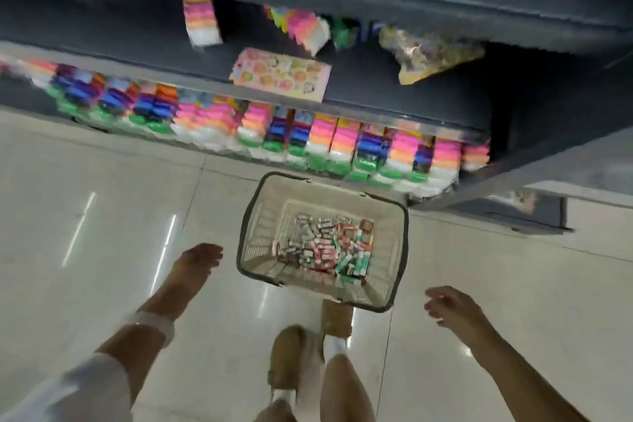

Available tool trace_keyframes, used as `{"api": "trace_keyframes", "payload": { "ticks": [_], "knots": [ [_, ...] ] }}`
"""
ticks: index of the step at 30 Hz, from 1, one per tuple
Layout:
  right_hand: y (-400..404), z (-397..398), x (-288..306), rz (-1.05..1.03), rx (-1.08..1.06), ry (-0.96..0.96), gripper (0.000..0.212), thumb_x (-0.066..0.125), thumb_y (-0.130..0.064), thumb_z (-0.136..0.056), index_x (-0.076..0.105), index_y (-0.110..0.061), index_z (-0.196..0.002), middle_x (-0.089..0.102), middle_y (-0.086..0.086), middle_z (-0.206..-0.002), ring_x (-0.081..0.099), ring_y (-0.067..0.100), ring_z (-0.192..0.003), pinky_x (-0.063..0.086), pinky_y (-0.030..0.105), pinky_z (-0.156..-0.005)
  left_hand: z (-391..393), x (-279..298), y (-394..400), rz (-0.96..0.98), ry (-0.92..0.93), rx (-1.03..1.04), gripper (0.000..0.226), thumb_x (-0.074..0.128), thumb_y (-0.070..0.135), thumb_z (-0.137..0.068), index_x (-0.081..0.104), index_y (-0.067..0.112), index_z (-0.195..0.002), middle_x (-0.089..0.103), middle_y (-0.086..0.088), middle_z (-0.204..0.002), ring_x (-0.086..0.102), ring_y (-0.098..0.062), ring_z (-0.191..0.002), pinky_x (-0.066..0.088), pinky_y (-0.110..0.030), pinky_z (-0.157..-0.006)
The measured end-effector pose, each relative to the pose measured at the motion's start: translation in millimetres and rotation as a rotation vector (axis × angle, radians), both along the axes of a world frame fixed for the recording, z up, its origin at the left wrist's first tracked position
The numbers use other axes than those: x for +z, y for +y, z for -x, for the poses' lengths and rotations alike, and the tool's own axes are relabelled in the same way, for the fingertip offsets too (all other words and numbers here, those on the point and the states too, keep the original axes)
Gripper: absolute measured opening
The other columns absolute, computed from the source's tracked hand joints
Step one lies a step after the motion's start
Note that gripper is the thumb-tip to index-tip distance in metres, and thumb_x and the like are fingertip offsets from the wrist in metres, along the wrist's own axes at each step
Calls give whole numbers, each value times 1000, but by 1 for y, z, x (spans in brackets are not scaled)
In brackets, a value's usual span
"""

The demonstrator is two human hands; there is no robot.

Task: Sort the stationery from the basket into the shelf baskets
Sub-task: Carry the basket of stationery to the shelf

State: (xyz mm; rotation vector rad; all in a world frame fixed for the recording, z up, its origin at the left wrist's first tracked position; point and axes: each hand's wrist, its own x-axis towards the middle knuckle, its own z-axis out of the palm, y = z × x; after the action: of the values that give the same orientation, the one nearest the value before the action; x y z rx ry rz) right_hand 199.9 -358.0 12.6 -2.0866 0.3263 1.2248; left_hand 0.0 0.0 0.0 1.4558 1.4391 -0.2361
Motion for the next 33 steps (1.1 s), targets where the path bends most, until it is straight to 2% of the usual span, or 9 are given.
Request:
{"api": "trace_keyframes", "payload": {
  "ticks": [4,7,10,12,16,19,22,26,33],
  "knots": [
    [6,-30,-115,127,-70,-37,25,50,1,-90,58,2,-113,58,15,-90,51,25,-82,41,33,-74,-31,-113,13,-151,76,-150,27,46,-3,-91,60,-4,-115,61,-24,-115,60,-34,-98,46,-28,-80],
    [14,-49,-201,155,-110,-93,37,53,-6,-91,48,-4,-128,54,10,-91,49,24,-86,42,37,-82,-59,-183,29,-223,157,-148,41,53,12,-91,49,1,-130,54,-22,-128,56,-33,-107,45,-21,-80],
    [22,-59,-260,206,-125,-93,47,55,-17,-91,41,-8,-136,54,10,-110,51,28,-100,43,39,-95,-69,-236,43,-274,279,-247,53,50,17,-93,35,1,-140,43,-22,-139,46,-35,-124,36,-36,-101],
    [25,-60,-290,225,-107,-91,38,53,-17,-92,49,-2,-126,57,18,-118,55,35,-104,46,43,-93,-72,-259,50,-291,340,-319,45,47,14,-93,41,-4,-134,50,-26,-130,50,-37,-117,38,-38,-96],
    [32,-51,-313,288,-157,-188,20,53,-16,-90,58,-3,-104,66,20,-100,61,33,-88,52,44,-84,-70,-279,53,-365,362,-354,29,47,14,-93,60,-6,-109,62,-31,-103,58,-43,-97,46,-44,-82],
    [29,-47,-299,406,-58,-273,25,55,-21,-88,62,-1,-101,66,17,-93,60,32,-88,50,36,-77,-68,-266,50,-390,360,-411,31,45,18,-94,61,-7,-104,63,-29,-96,58,-41,-90,46,-41,-75],
    [22,-38,-276,436,-34,-285,28,55,-22,-89,62,0,-104,67,21,-101,59,36,-99,48,38,-84,-61,-242,40,-412,331,-471,29,42,16,-95,60,-7,-97,58,-21,-82,54,-34,-78,37,-33,-64],
    [-10,-13,-183,421,-75,-327,28,54,-22,-90,59,0,-107,64,22,-103,57,38,-100,46,40,-83,-55,-156,22,-448,259,-519,28,43,18,-94,59,-5,-92,55,-17,-77,52,-33,-74,36,-33,-63],
    [-113,44,-10,316,-309,-366,13,51,-21,-91,51,-9,-94,53,8,-82,49,25,-71,34,24,-52,-65,7,-41,-400,159,-581,23,53,21,-89,56,5,-73,55,-12,-68,53,-29,-74,37,-31,-63]
  ]
}}
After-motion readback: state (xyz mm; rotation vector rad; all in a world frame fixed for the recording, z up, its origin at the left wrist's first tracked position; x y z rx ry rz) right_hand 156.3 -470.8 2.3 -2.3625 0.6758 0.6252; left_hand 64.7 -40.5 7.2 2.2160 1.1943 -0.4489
